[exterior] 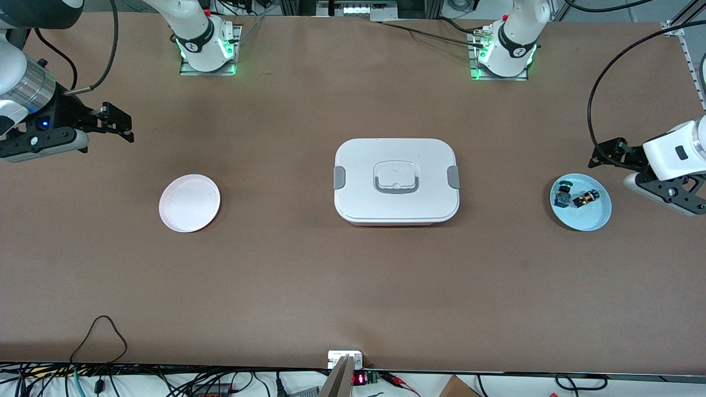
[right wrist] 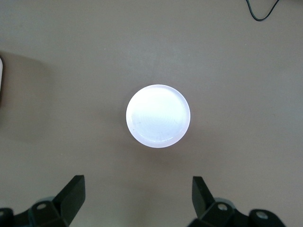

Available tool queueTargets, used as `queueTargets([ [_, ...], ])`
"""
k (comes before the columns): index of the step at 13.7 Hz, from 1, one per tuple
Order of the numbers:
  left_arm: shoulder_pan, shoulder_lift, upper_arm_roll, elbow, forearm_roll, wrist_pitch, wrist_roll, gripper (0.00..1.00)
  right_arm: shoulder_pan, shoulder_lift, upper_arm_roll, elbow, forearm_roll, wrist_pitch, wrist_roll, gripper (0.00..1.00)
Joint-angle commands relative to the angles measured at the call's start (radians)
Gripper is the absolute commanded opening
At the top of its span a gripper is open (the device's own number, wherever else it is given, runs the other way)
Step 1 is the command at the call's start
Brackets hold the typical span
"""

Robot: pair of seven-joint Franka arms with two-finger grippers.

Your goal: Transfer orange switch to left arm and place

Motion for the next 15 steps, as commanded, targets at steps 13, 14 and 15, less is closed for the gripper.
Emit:
queueTargets([
  [13,0.001,-0.013,-0.074,0.108,0.049,-0.028,-0.415,1.0,-0.026,0.016,-0.012,0.038,-0.008,-0.005,-0.004,1.0],
  [14,0.001,-0.013,-0.075,0.107,0.05,-0.03,-0.417,1.0,-0.023,0.022,-0.012,0.038,-0.007,0.021,-0.005,1.0],
  [15,0.001,-0.016,-0.075,0.107,0.05,-0.03,-0.418,1.0,-0.019,0.028,-0.01,0.035,-0.007,0.038,-0.004,1.0],
])
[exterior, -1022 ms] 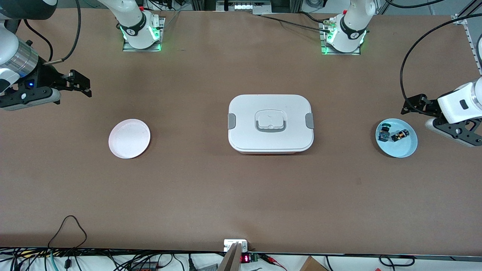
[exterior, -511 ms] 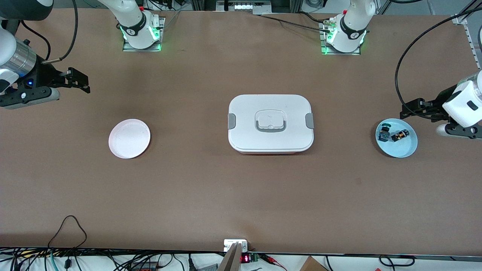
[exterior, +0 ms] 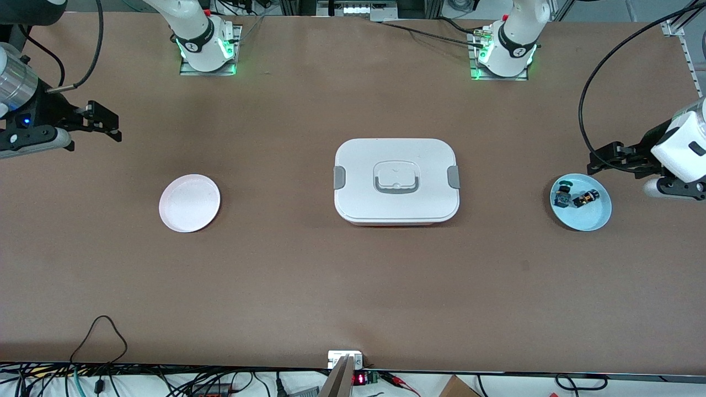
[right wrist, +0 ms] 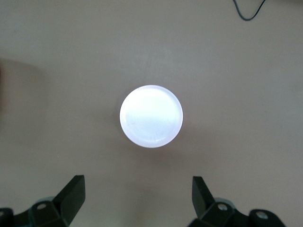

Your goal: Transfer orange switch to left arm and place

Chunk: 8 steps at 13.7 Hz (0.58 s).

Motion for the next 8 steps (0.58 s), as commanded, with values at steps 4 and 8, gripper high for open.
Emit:
queueTargets([
  [4,0.016,-0.009,-0.006,0.014,0.014,-0.018,-0.017,1.0,0.047,0.031,0.018,0.009,-0.004,0.044,-0.009,1.0],
  [8,0.001,-0.035,0.003,-0.002,0.014,-0.002,-0.02,1.0,0.06,0.022,0.02,0.006,-0.003,-0.004,-0.015,1.0],
])
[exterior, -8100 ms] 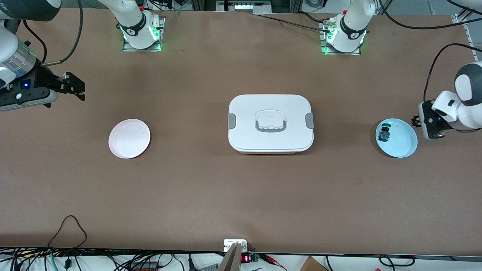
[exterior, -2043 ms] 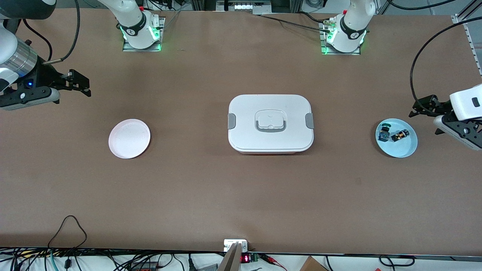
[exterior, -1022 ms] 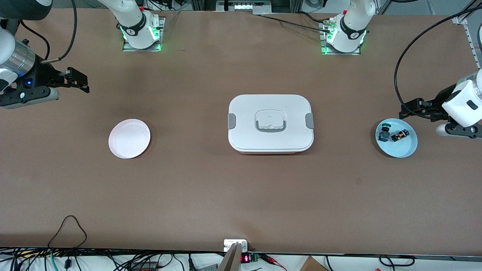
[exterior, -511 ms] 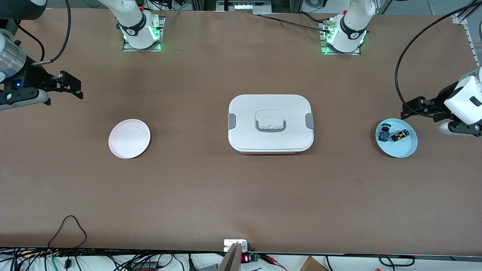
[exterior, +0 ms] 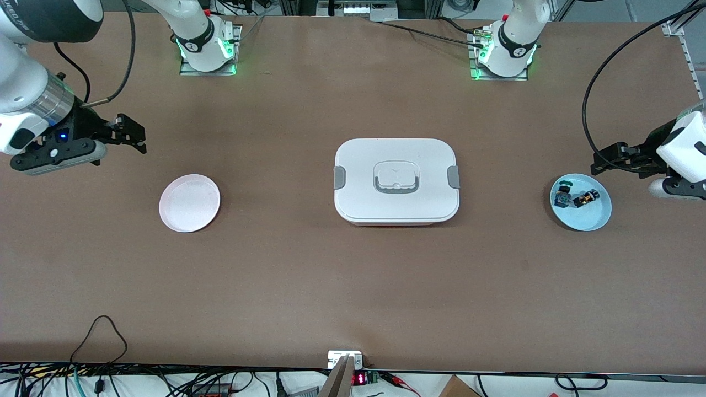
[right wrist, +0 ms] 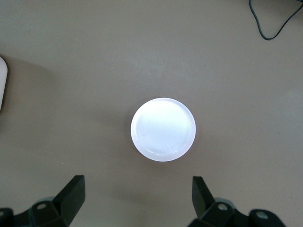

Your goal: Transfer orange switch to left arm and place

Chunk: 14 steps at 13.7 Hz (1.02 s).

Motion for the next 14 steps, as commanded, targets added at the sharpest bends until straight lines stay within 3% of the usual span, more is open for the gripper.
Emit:
queueTargets([
  [1,-0.042,-0.032,0.022,-0.002,0.012,-0.003,-0.022,1.0,0.009,-0.029,-0.003,0.006,-0.003,-0.049,-0.014,1.0],
  [3,-0.213,-0.032,0.206,-0.002,0.011,0.0,-0.047,1.0,0.007,-0.035,-0.005,0.007,-0.003,-0.071,-0.014,1.0],
  [4,-0.25,-0.032,0.251,-0.004,0.009,0.0,-0.047,1.0,0.009,-0.035,-0.005,0.007,-0.004,-0.077,-0.014,1.0],
  [6,-0.26,-0.044,0.262,-0.02,-0.015,0.001,-0.047,1.0,0.006,-0.035,-0.006,0.009,-0.003,-0.082,-0.014,1.0],
  [10,-0.26,-0.139,0.273,-0.157,-0.04,0.064,-0.045,1.0,0.001,-0.025,-0.011,0.012,-0.006,-0.065,-0.013,1.0],
  [14,-0.249,-0.143,0.293,-0.157,-0.034,0.059,-0.033,1.0,-0.011,-0.026,-0.017,0.021,0.002,-0.051,-0.011,1.0],
])
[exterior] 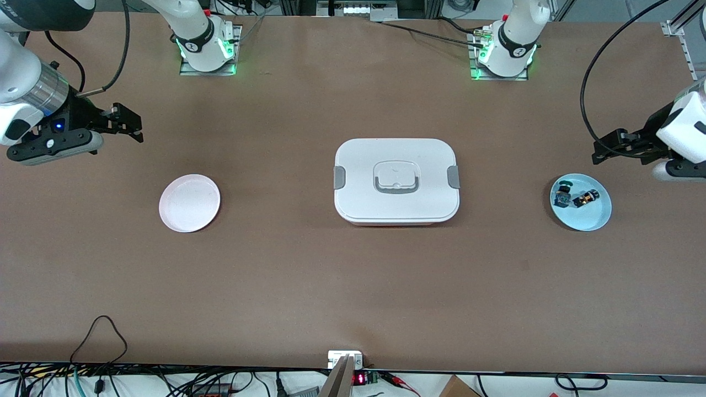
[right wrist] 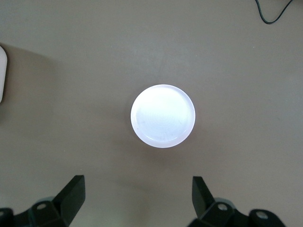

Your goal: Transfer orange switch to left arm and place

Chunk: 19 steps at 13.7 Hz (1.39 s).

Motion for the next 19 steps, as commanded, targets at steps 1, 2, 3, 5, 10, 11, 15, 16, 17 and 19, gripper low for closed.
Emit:
queueTargets([
  [1,-0.004,-0.033,0.012,-0.036,-0.008,0.018,0.003,1.0,-0.008,-0.001,0.0,0.029,0.005,0.027,-0.012,1.0],
  [2,-0.004,-0.035,0.006,-0.033,-0.009,0.02,0.003,1.0,-0.008,-0.001,0.0,0.03,0.007,0.044,-0.012,1.0],
  [3,-0.004,-0.035,0.004,-0.032,-0.011,0.02,0.003,1.0,-0.008,-0.001,0.0,0.03,0.01,0.059,-0.012,1.0],
  [5,-0.004,-0.038,0.002,-0.033,-0.017,0.02,0.002,1.0,-0.001,-0.003,0.006,0.032,0.014,0.079,-0.012,1.0],
  [10,0.007,-0.036,0.004,-0.043,-0.015,0.066,0.006,1.0,-0.001,0.002,0.011,0.026,0.013,0.072,-0.013,1.0],
  [11,0.007,-0.039,0.004,-0.049,-0.015,0.06,0.006,1.0,-0.001,0.003,0.011,0.024,0.013,0.067,-0.013,1.0],
  [15,0.005,-0.062,0.002,-0.075,-0.014,0.061,0.006,1.0,-0.003,0.008,0.011,0.023,0.011,0.05,-0.01,1.0],
  [16,0.005,-0.064,0.002,-0.076,-0.014,0.061,0.006,1.0,-0.003,0.017,0.009,0.021,0.008,0.05,-0.004,1.0],
  [17,0.005,-0.064,0.002,-0.076,-0.012,0.061,0.006,1.0,-0.009,0.025,0.004,0.021,0.008,0.049,-0.009,1.0],
  [19,0.004,-0.065,-0.005,-0.076,-0.008,0.064,0.006,1.0,-0.053,0.037,0.0,0.02,-0.002,0.049,-0.015,1.0],
])
